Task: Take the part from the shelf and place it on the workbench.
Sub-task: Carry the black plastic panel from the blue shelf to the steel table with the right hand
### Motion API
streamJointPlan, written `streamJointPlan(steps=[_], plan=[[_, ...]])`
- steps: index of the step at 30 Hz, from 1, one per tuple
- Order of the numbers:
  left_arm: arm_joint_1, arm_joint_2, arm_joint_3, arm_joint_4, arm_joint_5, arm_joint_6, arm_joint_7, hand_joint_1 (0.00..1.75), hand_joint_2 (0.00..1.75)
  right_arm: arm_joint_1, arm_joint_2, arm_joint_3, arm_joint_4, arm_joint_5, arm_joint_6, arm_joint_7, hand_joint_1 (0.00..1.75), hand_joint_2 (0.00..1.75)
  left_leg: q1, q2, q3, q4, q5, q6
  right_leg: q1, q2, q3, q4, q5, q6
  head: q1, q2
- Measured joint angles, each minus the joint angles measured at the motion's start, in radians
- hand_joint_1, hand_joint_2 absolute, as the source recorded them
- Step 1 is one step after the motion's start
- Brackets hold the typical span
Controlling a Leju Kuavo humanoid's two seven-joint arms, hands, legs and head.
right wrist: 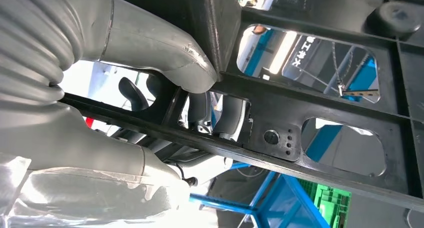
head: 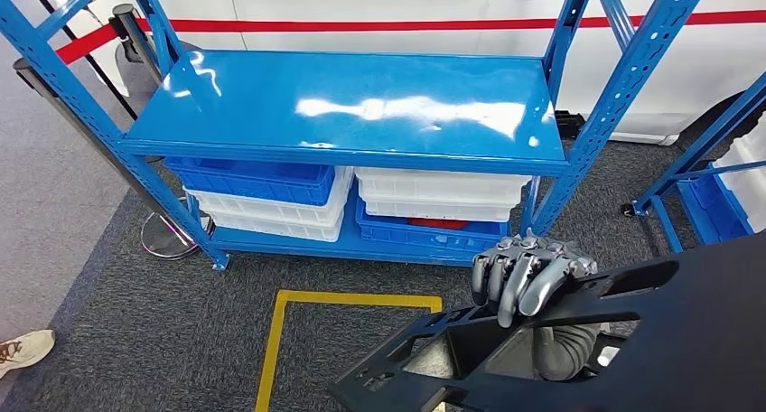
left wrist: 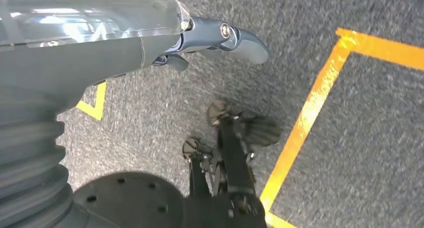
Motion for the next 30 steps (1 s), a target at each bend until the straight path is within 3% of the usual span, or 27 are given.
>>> streamJointPlan(steps=[2, 3, 4, 5, 7, 8, 9, 11, 13, 14, 15, 17, 18, 19, 20, 22, 24, 26, 28, 30], plan=[[0.000, 0.001, 0.000, 0.000, 0.002, 0.002, -0.001, 0.00, 1.75, 0.000, 0.000, 0.000, 0.007, 0.022, -0.001, -0.012, 1.54, 1.75, 0.001, 0.000, -0.038, 0.116, -0.054, -0.006, 0.002, -0.008, -0.015, 0.003, 0.009, -0.003, 0.000, 0.000], [0.001, 0.001, 0.000, 0.000, 0.004, 0.003, -0.002, 0.00, 1.75, 0.000, 0.000, 0.000, 0.012, 0.033, -0.002, -0.020, 1.54, 1.75, 0.001, 0.000, -0.039, 0.138, -0.054, -0.007, 0.003, -0.014, -0.021, 0.004, 0.011, -0.002, 0.000, 0.000], [0.001, 0.001, 0.000, 0.000, 0.005, 0.006, -0.003, 0.00, 1.75, 0.000, 0.000, 0.000, 0.016, 0.043, -0.003, -0.026, 1.54, 1.75, 0.001, 0.001, -0.020, 0.120, -0.035, -0.005, 0.003, -0.021, -0.025, 0.006, 0.013, -0.001, 0.000, 0.000], [0.002, 0.002, 0.000, 0.000, 0.005, 0.009, -0.005, 0.00, 1.75, 0.000, 0.000, 0.000, 0.019, 0.050, -0.004, -0.030, 1.54, 1.75, 0.001, 0.003, 0.016, 0.069, -0.007, -0.002, 0.004, -0.028, -0.026, 0.007, 0.014, 0.000, 0.000, 0.000], [0.000, 0.005, 0.000, 0.000, 0.006, 0.020, -0.009, 0.00, 1.75, -0.001, 0.000, 0.000, 0.022, 0.061, -0.004, -0.032, 1.54, 1.75, -0.005, 0.031, 0.097, -0.067, 0.033, 0.011, 0.008, -0.045, -0.026, 0.008, 0.014, 0.003, 0.000, 0.000], [-0.001, 0.007, 0.000, -0.001, 0.006, 0.027, -0.013, 0.00, 1.75, -0.001, 0.000, 0.000, 0.022, 0.065, -0.005, -0.031, 1.54, 1.75, -0.011, 0.043, 0.120, -0.112, 0.040, 0.019, 0.009, -0.054, -0.027, 0.008, 0.015, 0.007, 0.000, 0.000], [-0.002, 0.009, 0.000, -0.001, 0.007, 0.034, -0.017, 0.00, 1.75, -0.001, 0.000, 0.001, 0.022, 0.069, -0.005, -0.031, 1.54, 1.75, -0.016, 0.051, 0.130, -0.136, 0.040, 0.026, 0.011, -0.062, -0.028, 0.007, 0.017, 0.011, 0.000, 0.000], [-0.001, 0.014, 0.000, -0.002, 0.008, 0.046, -0.026, 0.00, 1.75, -0.003, 0.002, 0.004, 0.022, 0.080, -0.007, -0.026, 1.54, 1.75, -0.017, 0.037, 0.128, -0.150, 0.047, 0.039, 0.013, -0.080, -0.028, 0.003, 0.020, 0.022, 0.000, 0.000], [0.000, 0.017, 0.000, -0.002, 0.010, 0.053, -0.034, 0.00, 1.75, -0.005, 0.004, 0.009, 0.020, 0.099, -0.010, -0.020, 1.54, 1.75, -0.011, 0.020, 0.130, -0.168, 0.061, 0.052, 0.012, -0.061, -0.035, 0.022, 0.000, 0.032, 0.001, 0.000], [-0.001, 0.017, 0.000, -0.002, 0.010, 0.057, -0.038, 0.00, 1.75, -0.006, 0.005, 0.012, 0.020, 0.109, -0.010, -0.017, 1.54, 1.75, -0.008, 0.012, 0.131, -0.176, 0.068, 0.058, 0.011, -0.040, -0.053, 0.061, -0.026, 0.034, 0.002, 0.000], [-0.002, 0.017, 0.000, -0.002, 0.010, 0.061, -0.041, 0.00, 1.75, -0.005, 0.005, 0.017, 0.020, 0.117, -0.011, -0.014, 1.54, 1.75, -0.008, 0.003, 0.129, -0.178, 0.071, 0.061, 0.009, -0.016, -0.078, 0.116, -0.057, 0.036, 0.003, 0.000], [-0.002, 0.017, 0.000, -0.002, 0.010, 0.071, -0.045, 0.00, 1.75, -0.004, 0.004, 0.032, 0.025, 0.129, -0.012, -0.012, 1.54, 1.75, -0.009, -0.017, 0.121, -0.174, 0.074, 0.064, 0.007, 0.005, -0.140, 0.244, -0.108, 0.038, 0.003, 0.000], [-0.001, 0.017, 0.000, -0.002, 0.010, 0.075, -0.046, 0.00, 1.75, -0.004, 0.004, 0.042, 0.030, 0.133, -0.012, -0.012, 1.54, 1.75, -0.009, -0.029, 0.119, -0.170, 0.074, 0.064, 0.007, 0.007, -0.155, 0.273, -0.108, 0.039, 0.003, 0.000], [-0.001, 0.017, 0.000, -0.002, 0.010, 0.080, -0.047, 0.00, 1.75, -0.005, 0.004, 0.053, 0.035, 0.136, -0.012, -0.013, 1.54, 1.75, -0.009, -0.041, 0.116, -0.166, 0.074, 0.063, 0.006, 0.009, -0.154, 0.269, -0.090, 0.039, 0.003, 0.000], [0.000, 0.017, 0.000, -0.002, 0.010, 0.083, -0.048, 0.00, 1.75, -0.007, 0.004, 0.063, 0.040, 0.138, -0.012, -0.013, 1.54, 1.75, -0.009, -0.053, 0.115, -0.160, 0.073, 0.061, 0.005, 0.013, -0.132, 0.222, -0.054, 0.038, 0.003, 0.000], [-0.002, 0.017, 0.000, -0.002, 0.011, 0.086, -0.048, 0.00, 1.75, -0.012, 0.005, 0.079, 0.049, 0.140, -0.010, -0.013, 1.54, 1.75, -0.010, -0.077, 0.109, -0.146, 0.069, 0.055, 0.001, 0.045, -0.073, 0.093, 0.009, 0.035, 0.003, 0.000], [-0.002, 0.016, 0.000, -0.002, 0.016, 0.087, -0.048, 0.00, 1.75, -0.024, 0.005, 0.094, 0.059, 0.136, -0.005, -0.012, 1.54, 1.75, -0.010, -0.096, 0.093, -0.134, 0.069, 0.044, 0.000, 0.074, -0.048, 0.028, 0.025, 0.032, 0.002, 0.000], [0.001, 0.016, 0.000, -0.002, 0.022, 0.088, -0.048, 0.00, 1.75, -0.048, 0.007, 0.118, 0.078, 0.121, 0.004, -0.005, 1.54, 1.75, -0.007, -0.112, 0.081, -0.133, 0.074, 0.031, 0.001, 0.068, -0.051, 0.022, 0.025, 0.027, 0.002, 0.000], [0.004, 0.014, 0.001, -0.002, 0.029, 0.088, -0.049, 0.00, 1.75, -0.080, 0.016, 0.152, 0.108, 0.099, 0.015, 0.004, 1.54, 1.75, -0.007, -0.095, 0.070, -0.116, 0.063, 0.019, -0.002, 0.049, -0.049, 0.013, 0.032, 0.016, 0.000, 0.000], [0.000, 0.012, 0.002, -0.001, 0.036, 0.087, -0.051, 0.00, 1.75, -0.102, 0.026, 0.190, 0.142, 0.084, 0.025, 0.006, 1.54, 1.75, -0.005, -0.051, 0.030, -0.032, 0.015, 0.008, -0.004, 0.023, -0.047, 0.008, 0.035, 0.009, -0.003, 0.000]])
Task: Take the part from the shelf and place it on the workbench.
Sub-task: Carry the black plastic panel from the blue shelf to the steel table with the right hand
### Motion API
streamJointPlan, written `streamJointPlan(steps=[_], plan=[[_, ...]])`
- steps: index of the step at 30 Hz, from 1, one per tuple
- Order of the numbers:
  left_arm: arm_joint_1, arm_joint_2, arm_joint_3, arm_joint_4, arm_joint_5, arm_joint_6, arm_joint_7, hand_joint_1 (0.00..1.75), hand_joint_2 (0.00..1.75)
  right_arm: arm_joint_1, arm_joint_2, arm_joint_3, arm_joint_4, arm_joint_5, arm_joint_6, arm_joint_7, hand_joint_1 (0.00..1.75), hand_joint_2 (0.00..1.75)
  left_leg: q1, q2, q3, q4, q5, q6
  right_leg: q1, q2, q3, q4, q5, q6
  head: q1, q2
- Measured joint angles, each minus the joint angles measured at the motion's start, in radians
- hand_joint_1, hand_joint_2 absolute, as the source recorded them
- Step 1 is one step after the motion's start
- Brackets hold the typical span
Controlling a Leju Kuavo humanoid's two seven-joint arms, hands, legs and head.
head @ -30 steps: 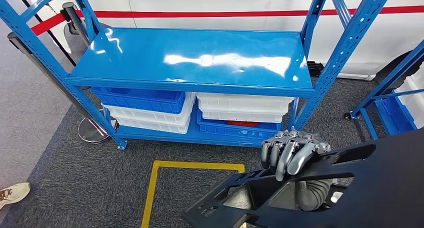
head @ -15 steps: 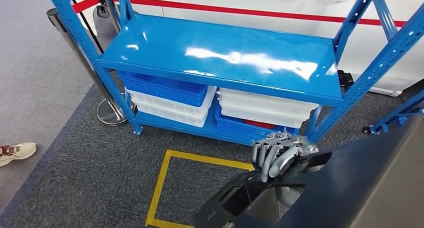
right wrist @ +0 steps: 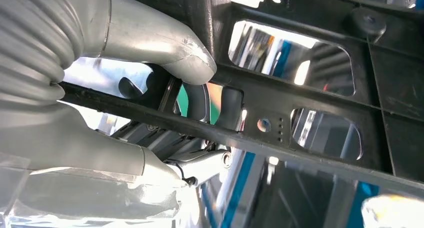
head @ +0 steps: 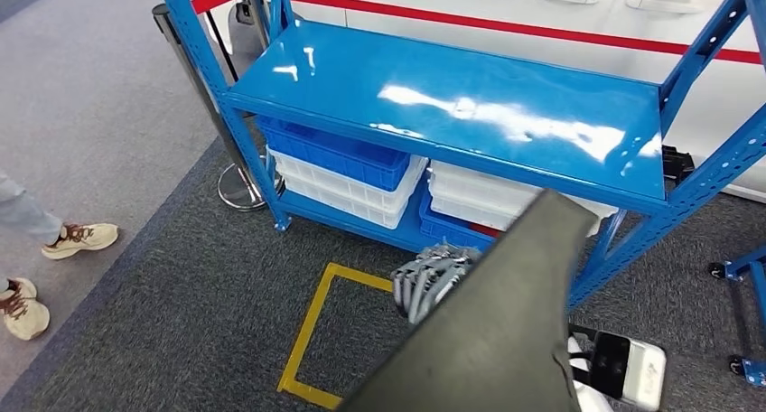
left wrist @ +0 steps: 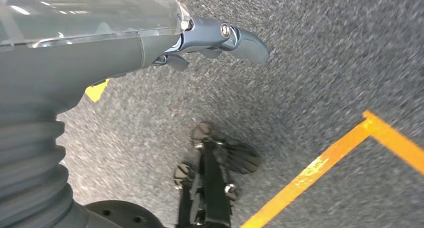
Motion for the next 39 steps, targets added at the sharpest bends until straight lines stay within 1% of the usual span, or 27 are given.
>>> streamJointPlan(steps=[2, 3, 4, 5, 6, 8, 10, 12, 14, 16, 17, 18, 19, 20, 21, 23, 25, 27, 28, 29, 31, 32, 33, 34, 35, 37, 39], plan=[[-0.002, -0.001, 0.001, 0.000, 0.004, 0.000, -0.005, 0.00, 1.75, -0.011, 0.007, 0.036, 0.033, -0.005, 0.006, -0.005, 1.54, 1.75, 0.005, 0.026, -0.061, 0.128, -0.056, -0.010, 0.002, -0.029, -0.001, 0.000, -0.001, -0.002, -0.002, 0.000], [0.000, -0.002, 0.001, 0.000, 0.004, -0.001, -0.008, 0.00, 1.75, -0.016, 0.008, 0.051, 0.048, -0.005, 0.007, -0.008, 1.54, 1.75, 0.009, 0.031, -0.079, 0.166, -0.064, -0.014, 0.002, -0.042, -0.001, 0.000, -0.001, -0.002, -0.002, 0.000], [0.003, -0.003, 0.001, 0.000, 0.002, -0.001, -0.012, 0.00, 1.75, -0.022, 0.010, 0.065, 0.062, -0.004, 0.005, -0.010, 1.54, 1.75, 0.011, 0.035, -0.078, 0.166, -0.053, -0.017, 0.002, -0.055, -0.001, 0.000, -0.002, -0.002, -0.002, 0.000], [0.006, -0.004, 0.001, 0.000, 0.001, -0.001, -0.015, 0.00, 1.75, -0.030, 0.013, 0.077, 0.075, -0.004, 0.003, -0.012, 1.54, 1.75, 0.014, 0.042, -0.055, 0.124, -0.025, -0.018, 0.002, -0.066, 0.000, 0.000, -0.003, -0.001, -0.002, 0.000], [0.008, -0.004, 0.001, 0.000, -0.001, -0.001, -0.018, 0.00, 1.75, -0.039, 0.015, 0.086, 0.086, -0.003, 0.000, -0.013, 1.54, 1.75, 0.015, 0.055, -0.017, 0.052, 0.011, -0.018, 0.001, -0.076, 0.002, 0.000, -0.005, 0.001, -0.002, 0.000], [0.006, -0.004, 0.001, 0.000, -0.005, -0.003, -0.023, 0.00, 1.75, -0.057, 0.022, 0.101, 0.105, -0.004, -0.004, -0.008, 1.54, 1.75, 0.008, 0.085, 0.048, -0.073, 0.053, -0.010, 0.005, -0.095, 0.006, 0.001, -0.009, 0.008, -0.002, 0.000], [0.006, -0.004, 0.001, 0.000, -0.009, -0.008, -0.026, 0.00, 1.75, -0.072, 0.027, 0.114, 0.120, -0.004, -0.009, 0.004, 1.54, 1.75, 0.000, 0.090, 0.060, -0.107, 0.055, 0.004, 0.009, -0.111, 0.007, 0.000, -0.010, 0.017, -0.001, 0.000], [0.010, -0.005, 0.000, 0.000, -0.015, -0.014, -0.028, 0.00, 1.75, -0.083, 0.031, 0.128, 0.131, -0.004, -0.013, 0.017, 1.54, 1.75, 0.001, 0.072, 0.057, -0.112, 0.061, 0.017, 0.009, -0.117, 0.010, 0.000, -0.013, 0.028, -0.001, 0.000], [0.011, -0.006, 0.000, 0.000, -0.020, -0.017, -0.030, 0.00, 1.75, -0.092, 0.035, 0.141, 0.140, -0.002, -0.013, 0.022, 1.54, 1.75, 0.006, 0.055, 0.059, -0.122, 0.068, 0.031, 0.006, -0.080, -0.005, 0.038, -0.042, 0.036, 0.000, 0.000], [0.007, -0.010, -0.001, 0.000, -0.021, -0.018, -0.031, 0.00, 1.75, -0.096, 0.036, 0.156, 0.149, 0.000, -0.011, 0.025, 1.54, 1.75, 0.007, 0.036, 0.059, -0.126, 0.073, 0.039, 0.004, -0.031, -0.061, 0.157, -0.107, 0.038, 0.000, 0.000], [0.005, -0.011, -0.001, 0.000, -0.021, -0.018, -0.032, 0.00, 1.75, -0.096, 0.036, 0.164, 0.154, 0.001, -0.011, 0.026, 1.54, 1.75, 0.006, 0.025, 0.058, -0.125, 0.073, 0.042, 0.005, -0.020, -0.096, 0.226, -0.135, 0.038, 0.001, 0.000], [0.005, -0.013, -0.002, 0.000, -0.021, -0.018, -0.032, 0.00, 1.75, -0.097, 0.036, 0.173, 0.159, 0.002, -0.010, 0.029, 1.54, 1.75, 0.005, 0.012, 0.057, -0.124, 0.074, 0.042, 0.005, -0.015, -0.122, 0.275, -0.146, 0.038, 0.001, 0.000], [0.004, -0.015, -0.002, 0.000, -0.021, -0.017, -0.032, 0.00, 1.75, -0.098, 0.036, 0.181, 0.163, 0.002, -0.011, 0.031, 1.54, 1.75, 0.005, -0.001, 0.056, -0.122, 0.073, 0.042, 0.005, -0.013, -0.131, 0.289, -0.137, 0.038, 0.001, 0.000], [0.004, -0.017, -0.002, 0.000, -0.020, -0.016, -0.033, 0.00, 1.75, -0.101, 0.036, 0.188, 0.166, 0.002, -0.011, 0.033, 1.54, 1.75, 0.004, -0.015, 0.056, -0.120, 0.073, 0.041, 0.004, -0.011, -0.120, 0.260, -0.108, 0.036, 0.001, 0.000], [0.004, -0.019, -0.002, 0.000, -0.020, -0.015, -0.033, 0.00, 1.75, -0.106, 0.036, 0.194, 0.169, 0.002, -0.013, 0.034, 1.54, 1.75, 0.005, -0.028, 0.056, -0.115, 0.071, 0.039, 0.003, -0.003, -0.094, 0.201, -0.068, 0.034, 0.001, 0.000], [0.003, -0.024, -0.002, 0.000, -0.019, -0.015, -0.033, 0.00, 1.75, -0.117, 0.036, 0.202, 0.173, 0.000, -0.018, 0.035, 1.54, 1.75, 0.003, -0.054, 0.050, -0.102, 0.066, 0.032, -0.001, 0.038, -0.041, 0.077, -0.014, 0.029, 0.000, 0.000], [0.003, -0.028, -0.002, 0.000, -0.019, -0.015, -0.034, 0.00, 1.75, -0.125, 0.035, 0.207, 0.176, -0.003, -0.026, 0.034, 1.54, 1.75, 0.006, -0.075, 0.038, -0.093, 0.066, 0.020, -0.001, 0.063, -0.024, 0.029, -0.006, 0.025, 0.000, 0.000], [0.008, -0.029, -0.002, 0.000, -0.019, -0.015, -0.035, 0.00, 1.75, -0.131, 0.035, 0.209, 0.178, -0.007, -0.032, 0.034, 1.54, 1.75, 0.011, -0.091, 0.030, -0.094, 0.068, 0.006, 0.000, 0.045, -0.022, 0.023, -0.003, 0.018, 0.000, 0.000], [0.011, -0.030, -0.002, 0.000, -0.019, -0.015, -0.035, 0.00, 1.75, -0.135, 0.035, 0.209, 0.178, -0.009, -0.033, 0.034, 1.54, 1.75, 0.010, -0.080, 0.027, -0.088, 0.064, 0.001, -0.001, 0.034, -0.020, 0.019, -0.001, 0.013, -0.001, 0.000], [0.013, -0.031, -0.002, 0.000, -0.019, -0.016, -0.035, 0.00, 1.75, -0.138, 0.036, 0.209, 0.178, -0.012, -0.034, 0.034, 1.54, 1.75, 0.009, -0.057, 0.016, -0.066, 0.050, -0.004, -0.002, 0.021, -0.016, 0.015, 0.001, 0.007, -0.003, 0.000], [0.009, -0.034, -0.002, 0.001, -0.019, -0.016, -0.034, 0.00, 1.75, -0.140, 0.035, 0.210, 0.178, -0.016, -0.035, 0.034, 1.54, 1.75, 0.007, 0.006, -0.034, 0.041, -0.005, -0.012, 0.000, -0.006, -0.012, 0.010, 0.001, 0.000, -0.007, 0.000], [0.006, -0.034, -0.002, 0.001, -0.019, -0.016, -0.033, 0.00, 1.75, -0.139, 0.034, 0.210, 0.178, -0.017, -0.035, 0.034, 1.54, 1.75, 0.008, 0.025, -0.068, 0.110, -0.035, -0.016, 0.002, -0.021, -0.012, 0.010, 0.000, -0.002, -0.008, 0.000], [0.005, -0.034, -0.002, 0.001, -0.019, -0.016, -0.033, 0.00, 1.75, -0.139, 0.034, 0.210, 0.178, -0.018, -0.035, 0.035, 1.54, 1.75, 0.010, 0.033, -0.094, 0.164, -0.053, -0.018, 0.004, -0.035, -0.012, 0.010, -0.001, -0.003, -0.008, 0.000], [0.005, -0.035, -0.002, 0.001, -0.019, -0.016, -0.032, 0.00, 1.75, -0.139, 0.033, 0.210, 0.178, -0.018, -0.036, 0.035, 1.54, 1.75, 0.010, 0.036, -0.105, 0.185, -0.052, -0.019, 0.005, -0.048, -0.012, 0.011, -0.003, -0.004, -0.008, 0.000], [0.006, -0.036, -0.002, 0.001, -0.018, -0.017, -0.030, 0.00, 1.75, -0.139, 0.033, 0.211, 0.178, -0.019, -0.037, 0.035, 1.54, 1.75, 0.010, 0.039, -0.094, 0.165, -0.033, -0.018, 0.005, -0.060, -0.010, 0.011, -0.004, -0.004, -0.009, 0.000], [0.007, -0.037, -0.002, 0.001, -0.017, -0.016, -0.028, 0.00, 1.75, -0.140, 0.033, 0.211, 0.178, -0.021, -0.039, 0.035, 1.54, 1.75, 0.007, 0.063, -0.022, 0.031, 0.030, -0.010, 0.007, -0.083, -0.004, 0.010, -0.009, -0.002, -0.008, 0.000], [0.003, -0.037, -0.002, 0.001, -0.013, -0.017, -0.026, 0.00, 1.75, -0.142, 0.032, 0.210, 0.177, -0.025, -0.042, 0.035, 1.54, 1.75, -0.003, 0.092, 0.036, -0.079, 0.063, 0.005, 0.012, -0.101, 0.002, 0.010, -0.014, 0.004, -0.008, 0.000]])
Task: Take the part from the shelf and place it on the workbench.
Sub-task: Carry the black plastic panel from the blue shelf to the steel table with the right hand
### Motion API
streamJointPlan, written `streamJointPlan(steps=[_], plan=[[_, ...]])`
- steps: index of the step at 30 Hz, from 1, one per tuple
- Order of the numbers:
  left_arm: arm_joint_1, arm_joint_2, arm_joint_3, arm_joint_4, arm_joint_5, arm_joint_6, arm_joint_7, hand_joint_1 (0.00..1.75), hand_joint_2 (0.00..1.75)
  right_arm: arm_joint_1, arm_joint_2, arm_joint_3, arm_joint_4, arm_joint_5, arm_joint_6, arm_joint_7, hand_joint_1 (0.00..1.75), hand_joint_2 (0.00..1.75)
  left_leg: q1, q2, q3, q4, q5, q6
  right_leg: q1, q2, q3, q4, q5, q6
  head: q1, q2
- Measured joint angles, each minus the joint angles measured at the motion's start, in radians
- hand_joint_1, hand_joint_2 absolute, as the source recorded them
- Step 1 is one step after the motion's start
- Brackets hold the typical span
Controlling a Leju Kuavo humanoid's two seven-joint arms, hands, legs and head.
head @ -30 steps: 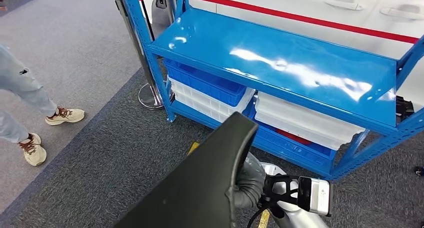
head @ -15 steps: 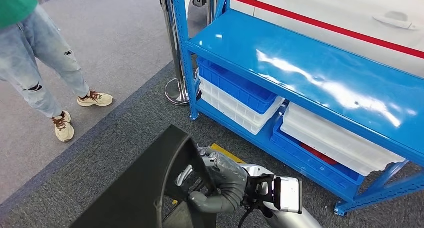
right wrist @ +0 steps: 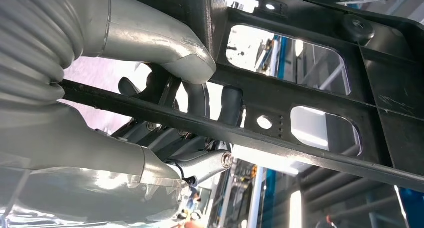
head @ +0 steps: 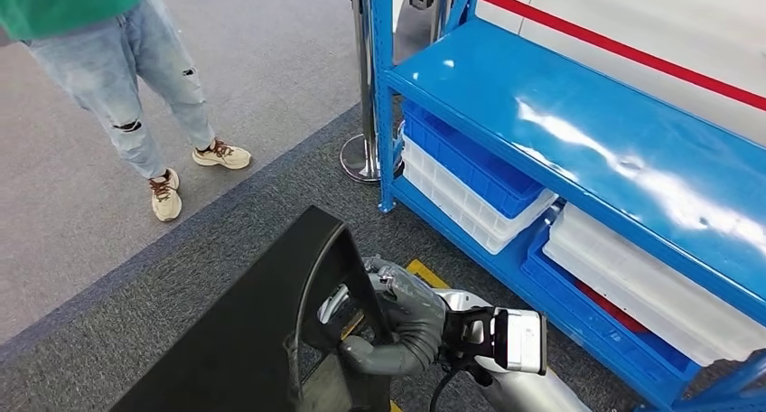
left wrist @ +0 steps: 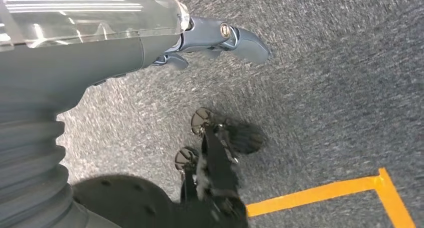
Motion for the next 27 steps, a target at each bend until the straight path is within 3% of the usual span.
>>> streamJointPlan(steps=[1, 3, 4, 7, 8, 13, 16, 17, 20, 21, 23, 25, 27], plan=[[-0.001, 0.000, 0.000, 0.000, 0.002, -0.001, 0.001, 0.00, 1.75, -0.001, 0.000, 0.000, 0.000, -0.002, -0.001, 0.000, 1.54, 1.75, -0.005, 0.005, 0.009, -0.020, 0.000, 0.007, 0.002, -0.009, 0.002, -0.001, -0.002, 0.004, 0.000, 0.000], [0.000, -0.001, 0.000, 0.000, 0.006, -0.002, 0.002, 0.00, 1.75, -0.002, 0.000, 0.000, 0.000, -0.006, -0.003, 0.001, 1.54, 1.75, -0.007, -0.013, 0.007, -0.025, 0.002, 0.019, 0.004, -0.024, 0.006, -0.005, -0.003, 0.013, 0.000, 0.000], [0.002, -0.003, 0.000, 0.000, 0.006, -0.003, 0.002, 0.00, 1.75, -0.003, 0.000, 0.000, 0.000, -0.008, -0.003, 0.002, 1.54, 1.75, -0.005, -0.023, 0.010, -0.031, 0.006, 0.024, 0.003, -0.016, 0.007, -0.002, -0.008, 0.018, 0.001, 0.000], [0.003, -0.010, 0.000, 0.000, 0.008, -0.005, 0.003, 0.00, 1.75, -0.006, -0.002, -0.001, -0.002, -0.011, -0.003, 0.002, 1.54, 1.75, 0.004, -0.045, 0.018, -0.048, 0.017, 0.037, -0.001, 0.053, -0.017, 0.065, -0.056, 0.025, 0.003, 0.000], [0.003, -0.010, 0.000, 0.000, 0.008, -0.006, 0.003, 0.00, 1.75, -0.006, -0.002, -0.002, -0.002, -0.012, -0.003, 0.002, 1.54, 1.75, 0.005, -0.047, 0.018, -0.048, 0.018, 0.039, -0.002, 0.066, -0.027, 0.085, -0.069, 0.025, 0.003, 0.000], [0.002, -0.011, 0.000, 0.000, 0.008, -0.006, 0.002, 0.00, 1.75, -0.006, -0.002, -0.002, -0.002, -0.012, -0.003, 0.002, 1.54, 1.75, 0.005, -0.050, 0.018, -0.048, 0.018, 0.039, -0.001, 0.072, -0.038, 0.108, -0.081, 0.025, 0.004, 0.000], [0.001, -0.015, 0.000, 0.000, 0.007, -0.012, 0.002, 0.00, 1.75, -0.002, -0.006, -0.003, -0.002, -0.012, 0.000, 0.006, 1.54, 1.75, 0.004, -0.072, 0.017, -0.047, 0.017, 0.040, -0.001, 0.083, -0.093, 0.214, -0.119, 0.026, 0.003, 0.000], [0.001, -0.019, 0.000, 0.000, 0.007, -0.017, 0.004, 0.00, 1.75, 0.000, -0.008, -0.002, -0.003, -0.011, 0.003, 0.012, 1.54, 1.75, 0.005, -0.094, 0.016, -0.041, 0.015, 0.038, -0.003, 0.091, -0.096, 0.207, -0.097, 0.026, 0.003, 0.000], [0.005, -0.027, 0.000, 0.000, 0.002, -0.032, 0.010, 0.00, 1.75, 0.002, -0.011, 0.002, -0.009, -0.008, 0.000, 0.033, 1.54, 1.75, 0.012, -0.180, -0.003, -0.014, 0.006, 0.008, -0.009, 0.141, -0.039, 0.043, 0.007, 0.017, 0.002, 0.000], [0.008, -0.027, 0.000, 0.000, -0.001, -0.035, 0.012, 0.00, 1.75, 0.002, -0.011, 0.003, -0.013, -0.007, -0.005, 0.037, 1.54, 1.75, 0.012, -0.184, -0.011, -0.007, 0.004, -0.002, -0.011, 0.145, -0.031, 0.021, 0.010, 0.011, 0.002, 0.000], [0.010, -0.027, 0.000, 0.000, -0.006, -0.038, 0.013, 0.00, 1.75, 0.001, -0.009, 0.003, -0.017, -0.006, -0.011, 0.038, 1.54, 1.75, 0.009, -0.133, -0.032, 0.038, -0.021, -0.011, -0.011, 0.119, -0.025, 0.015, 0.012, -0.001, -0.002, 0.000], [0.007, -0.027, -0.001, 0.000, -0.010, -0.039, 0.014, 0.00, 1.75, 0.002, -0.008, 0.004, -0.019, -0.006, -0.014, 0.038, 1.54, 1.75, 0.008, -0.071, -0.092, 0.162, -0.081, -0.018, -0.006, 0.090, -0.021, 0.013, 0.010, -0.009, -0.005, 0.000], [0.005, -0.026, -0.002, 0.000, -0.012, -0.040, 0.014, 0.00, 1.75, 0.004, -0.008, 0.005, -0.020, -0.005, -0.016, 0.038, 1.54, 1.75, 0.010, -0.056, -0.148, 0.275, -0.120, -0.019, -0.001, 0.060, -0.020, 0.013, 0.007, -0.012, -0.005, 0.000]])
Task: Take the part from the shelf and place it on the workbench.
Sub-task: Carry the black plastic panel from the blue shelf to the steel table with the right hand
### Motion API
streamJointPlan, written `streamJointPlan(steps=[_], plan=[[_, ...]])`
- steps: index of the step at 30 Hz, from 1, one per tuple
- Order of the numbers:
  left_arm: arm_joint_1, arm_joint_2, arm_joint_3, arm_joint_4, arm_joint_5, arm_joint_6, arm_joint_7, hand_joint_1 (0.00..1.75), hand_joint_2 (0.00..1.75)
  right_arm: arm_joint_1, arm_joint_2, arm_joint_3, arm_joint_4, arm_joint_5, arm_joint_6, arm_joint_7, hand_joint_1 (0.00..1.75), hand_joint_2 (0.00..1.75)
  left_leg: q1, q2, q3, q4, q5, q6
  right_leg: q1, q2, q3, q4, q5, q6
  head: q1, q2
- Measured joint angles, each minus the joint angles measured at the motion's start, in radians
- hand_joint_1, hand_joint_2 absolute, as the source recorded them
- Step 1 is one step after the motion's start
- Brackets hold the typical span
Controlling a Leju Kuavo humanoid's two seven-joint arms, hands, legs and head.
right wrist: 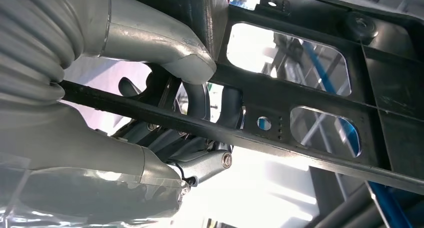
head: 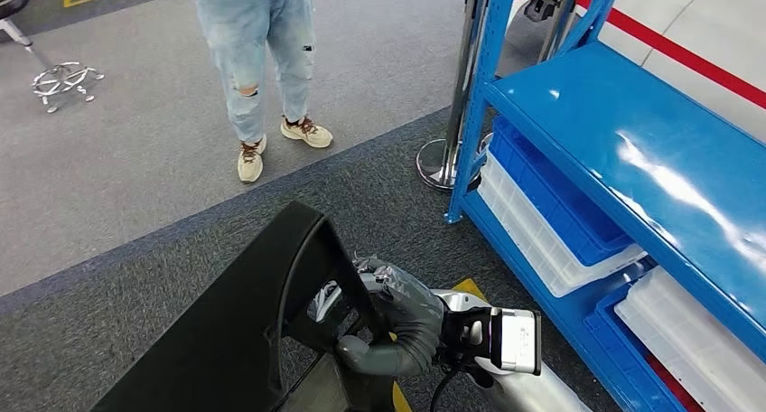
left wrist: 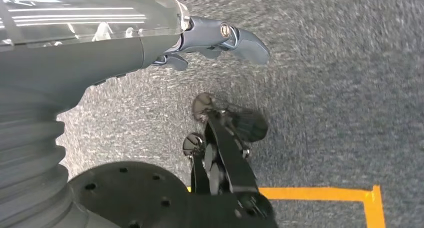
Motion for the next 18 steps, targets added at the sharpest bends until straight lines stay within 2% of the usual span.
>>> streamJointPlan(steps=[1, 2, 3, 5, 6, 7, 9, 10, 12, 14, 15, 16, 17, 18], plan=[[0.001, 0.000, -0.001, 0.000, -0.001, 0.000, 0.000, 0.00, 1.75, 0.000, 0.000, 0.001, 0.000, 0.000, -0.001, 0.000, 1.54, 1.75, 0.000, 0.001, -0.003, 0.006, 0.008, 0.002, 0.002, -0.014, 0.001, 0.000, -0.002, -0.001, 0.000, 0.000], [0.003, 0.000, -0.002, 0.000, -0.001, 0.000, 0.001, 0.00, 1.75, 0.000, 0.000, 0.002, 0.000, 0.000, -0.002, 0.000, 1.54, 1.75, -0.001, 0.004, 0.017, -0.031, 0.033, 0.007, 0.004, -0.026, 0.002, 0.000, -0.003, -0.002, 0.000, 0.000], [0.004, 0.000, -0.003, 0.000, -0.001, 0.000, 0.002, 0.00, 1.75, -0.001, 0.000, 0.002, -0.001, 0.000, -0.003, 0.000, 1.54, 1.75, -0.004, 0.014, 0.055, -0.100, 0.067, 0.015, 0.007, -0.038, 0.005, 0.000, -0.005, -0.002, 0.000, 0.000], [0.002, 0.003, -0.007, 0.000, -0.004, 0.001, 0.008, 0.00, 1.75, -0.003, 0.000, 0.002, -0.002, -0.001, -0.005, 0.000, 1.54, 1.75, -0.020, 0.062, 0.129, -0.239, 0.108, 0.037, 0.011, -0.060, 0.010, -0.002, -0.009, 0.000, 0.000, 0.000], [0.001, 0.003, -0.009, 0.000, -0.007, 0.002, 0.012, 0.00, 1.75, -0.004, 0.000, 0.002, -0.003, -0.003, -0.006, 0.000, 1.54, 1.75, -0.028, 0.079, 0.147, -0.277, 0.113, 0.047, 0.011, -0.070, 0.012, -0.003, -0.010, 0.003, 0.000, 0.000], [0.000, 0.004, -0.011, 0.000, -0.009, 0.004, 0.017, 0.00, 1.75, -0.005, 0.000, 0.002, -0.003, -0.006, -0.005, -0.001, 1.54, 1.75, -0.034, 0.085, 0.152, -0.291, 0.111, 0.054, 0.011, -0.080, 0.014, -0.005, -0.012, 0.007, 0.000, 0.000], [0.000, 0.004, -0.013, 0.000, -0.011, 0.006, 0.023, 0.00, 1.75, -0.006, 0.000, 0.002, -0.003, -0.011, -0.004, -0.001, 1.54, 1.75, -0.037, 0.065, 0.151, -0.297, 0.114, 0.060, 0.010, -0.099, 0.020, -0.012, -0.012, 0.014, 0.000, 0.000], [0.002, 0.003, -0.014, 0.000, -0.012, 0.007, 0.025, 0.00, 1.75, -0.008, 0.000, 0.002, -0.002, -0.013, -0.004, -0.002, 1.54, 1.75, -0.033, 0.056, 0.156, -0.305, 0.120, 0.062, 0.010, -0.096, 0.023, -0.012, -0.014, 0.018, 0.000, 0.000], [0.003, 0.000, -0.014, 0.000, -0.012, 0.007, 0.028, 0.00, 1.75, -0.010, 0.000, 0.002, -0.002, -0.015, -0.002, -0.003, 1.54, 1.75, -0.024, 0.037, 0.170, -0.325, 0.132, 0.067, 0.008, -0.050, 0.015, 0.017, -0.035, 0.025, 0.001, 0.000], [0.000, -0.004, -0.015, 0.000, -0.011, 0.009, 0.029, 0.00, 1.75, -0.010, -0.002, 0.003, 0.002, -0.019, 0.000, -0.003, 1.54, 1.75, -0.019, 0.014, 0.176, -0.333, 0.138, 0.071, 0.005, 0.008, -0.035, 0.121, -0.090, 0.030, 0.002, 0.000], [-0.001, -0.005, -0.015, 0.000, -0.011, 0.010, 0.029, 0.00, 1.75, -0.010, -0.004, 0.003, 0.005, -0.021, 0.002, -0.004, 1.54, 1.75, -0.019, 0.001, 0.174, -0.331, 0.138, 0.072, 0.004, 0.020, -0.069, 0.185, -0.118, 0.033, 0.003, 0.000], [-0.002, -0.006, -0.015, 0.000, -0.011, 0.011, 0.029, 0.00, 1.75, -0.009, -0.006, 0.004, 0.008, -0.022, 0.003, -0.003, 1.54, 1.75, -0.019, -0.014, 0.174, -0.329, 0.137, 0.071, 0.003, 0.025, -0.098, 0.234, -0.131, 0.035, 0.004, 0.000], [-0.002, -0.008, -0.015, 0.000, -0.012, 0.010, 0.030, 0.00, 1.75, -0.009, -0.008, 0.005, 0.011, -0.023, 0.004, -0.003, 1.54, 1.75, -0.018, -0.029, 0.173, -0.326, 0.136, 0.070, 0.001, 0.027, -0.110, 0.248, -0.122, 0.038, 0.004, 0.000], [-0.001, -0.009, -0.016, 0.000, -0.012, 0.010, 0.031, 0.00, 1.75, -0.009, -0.009, 0.006, 0.014, -0.024, 0.004, -0.003, 1.54, 1.75, -0.016, -0.044, 0.173, -0.322, 0.134, 0.067, -0.002, 0.029, -0.105, 0.226, -0.095, 0.041, 0.004, 0.000]])
